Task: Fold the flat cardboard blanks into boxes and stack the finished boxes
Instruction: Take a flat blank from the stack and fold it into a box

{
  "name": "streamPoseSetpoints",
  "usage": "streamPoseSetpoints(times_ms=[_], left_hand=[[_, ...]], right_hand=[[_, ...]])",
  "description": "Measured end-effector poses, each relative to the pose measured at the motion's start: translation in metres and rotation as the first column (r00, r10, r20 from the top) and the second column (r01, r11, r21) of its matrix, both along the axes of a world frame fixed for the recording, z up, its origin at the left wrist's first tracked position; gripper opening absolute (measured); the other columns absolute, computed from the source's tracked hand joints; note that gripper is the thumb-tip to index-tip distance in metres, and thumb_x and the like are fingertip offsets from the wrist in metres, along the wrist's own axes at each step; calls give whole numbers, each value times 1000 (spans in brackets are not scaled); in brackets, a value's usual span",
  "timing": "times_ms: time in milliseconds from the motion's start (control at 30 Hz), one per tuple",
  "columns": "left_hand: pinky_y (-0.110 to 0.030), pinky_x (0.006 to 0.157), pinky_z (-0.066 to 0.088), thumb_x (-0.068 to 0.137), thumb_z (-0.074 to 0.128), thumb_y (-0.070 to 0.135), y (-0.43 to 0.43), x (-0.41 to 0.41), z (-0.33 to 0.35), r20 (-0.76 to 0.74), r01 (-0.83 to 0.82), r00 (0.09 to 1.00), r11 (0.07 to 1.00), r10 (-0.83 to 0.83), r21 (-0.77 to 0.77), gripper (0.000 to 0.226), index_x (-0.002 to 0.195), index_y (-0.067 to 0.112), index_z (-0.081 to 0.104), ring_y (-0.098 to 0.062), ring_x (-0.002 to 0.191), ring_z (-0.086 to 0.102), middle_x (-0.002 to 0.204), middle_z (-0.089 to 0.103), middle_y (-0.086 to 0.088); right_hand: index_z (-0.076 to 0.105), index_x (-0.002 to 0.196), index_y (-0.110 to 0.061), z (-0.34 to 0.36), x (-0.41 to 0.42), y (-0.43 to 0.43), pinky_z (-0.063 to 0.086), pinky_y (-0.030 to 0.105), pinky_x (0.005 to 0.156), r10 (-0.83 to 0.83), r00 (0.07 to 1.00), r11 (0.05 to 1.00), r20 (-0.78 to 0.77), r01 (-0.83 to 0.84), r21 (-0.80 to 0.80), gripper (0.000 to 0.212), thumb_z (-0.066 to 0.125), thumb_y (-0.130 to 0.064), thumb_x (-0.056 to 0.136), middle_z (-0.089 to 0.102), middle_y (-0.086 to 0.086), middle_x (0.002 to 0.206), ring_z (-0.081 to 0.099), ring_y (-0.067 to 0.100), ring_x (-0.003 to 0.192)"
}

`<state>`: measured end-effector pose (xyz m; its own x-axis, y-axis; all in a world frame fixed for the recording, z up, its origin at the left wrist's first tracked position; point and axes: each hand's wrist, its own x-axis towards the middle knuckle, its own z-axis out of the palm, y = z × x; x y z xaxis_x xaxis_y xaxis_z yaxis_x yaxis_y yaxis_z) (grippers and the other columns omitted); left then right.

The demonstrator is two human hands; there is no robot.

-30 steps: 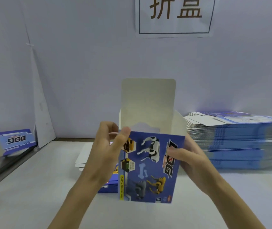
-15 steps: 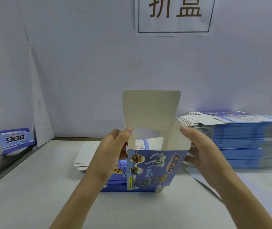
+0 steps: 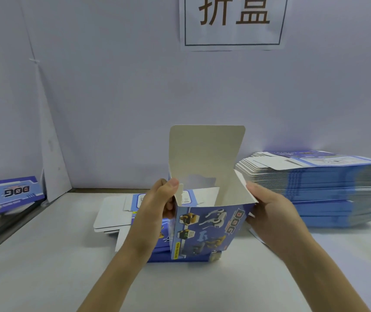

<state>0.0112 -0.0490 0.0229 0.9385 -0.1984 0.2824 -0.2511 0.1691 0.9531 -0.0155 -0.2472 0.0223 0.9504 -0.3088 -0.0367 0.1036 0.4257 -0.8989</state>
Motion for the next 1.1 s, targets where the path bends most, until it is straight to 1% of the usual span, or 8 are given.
streamPoseSetpoints(times_ms=[100,233,333,467,633,767,967,1100], left_hand=[[-48,79,41,62,55,64,-5,-4,-1,25,6,1000,1000,-6,22,76,88,-6,41,-26,81,47,82,46,-12],[-43,79,41,60,54,65,-4,-3,2,25,-28,999,999,27,20,80,91,-8,45,-26,80,47,83,47,-11],[-49,84,46,58,55,64,0,-1,3,14,-5,1000,999,4,47,85,97,-11,47,-27,82,49,87,50,-13],[-31,71,49,63,56,61,1,0,4,50,-10,999,996,5,89,78,92,-11,45,-27,78,50,84,53,-15],[-32,74,48,69,53,59,5,2,4,63,-1,998,991,-8,137,74,97,-10,48,-27,81,52,86,54,-18],[-31,71,46,75,46,53,1,3,1,57,-12,998,994,6,107,67,96,-10,47,-28,80,51,84,51,-23],[-19,59,46,70,51,55,-1,1,1,43,-45,998,998,44,32,54,82,3,43,-19,69,52,73,48,-12],[-31,72,49,76,55,51,-1,2,-1,54,-48,997,998,46,37,64,96,-8,45,-22,77,57,85,52,-27]], right_hand=[[68,99,-25,0,-4,6,46,18,61,-204,960,869,194,269,-415,23,49,-13,101,70,-9,82,59,0,65],[69,112,-32,-3,-11,24,38,9,92,-216,916,526,337,401,-750,22,56,-32,95,45,-17,140,43,-23,109],[69,121,-23,-8,-13,34,28,31,109,-325,861,253,391,477,-841,28,56,-24,96,31,4,154,25,16,138],[70,113,-4,-4,-20,43,43,54,89,-376,695,-109,614,624,-773,29,56,-13,89,63,16,123,49,42,118],[45,144,-8,3,-22,41,38,31,101,-405,849,108,340,413,-904,50,53,-24,98,48,9,148,50,26,128],[66,112,-16,8,-22,30,30,32,61,-345,906,247,245,340,-907,25,54,-31,95,65,0,90,47,10,68],[66,122,-19,1,-17,21,47,19,66,-350,908,538,230,396,-744,31,60,-17,92,65,-28,62,61,-9,70],[64,126,-15,-1,-11,19,43,5,67,-307,927,633,216,368,-681,33,60,-18,94,71,-11,103,61,-9,88]])
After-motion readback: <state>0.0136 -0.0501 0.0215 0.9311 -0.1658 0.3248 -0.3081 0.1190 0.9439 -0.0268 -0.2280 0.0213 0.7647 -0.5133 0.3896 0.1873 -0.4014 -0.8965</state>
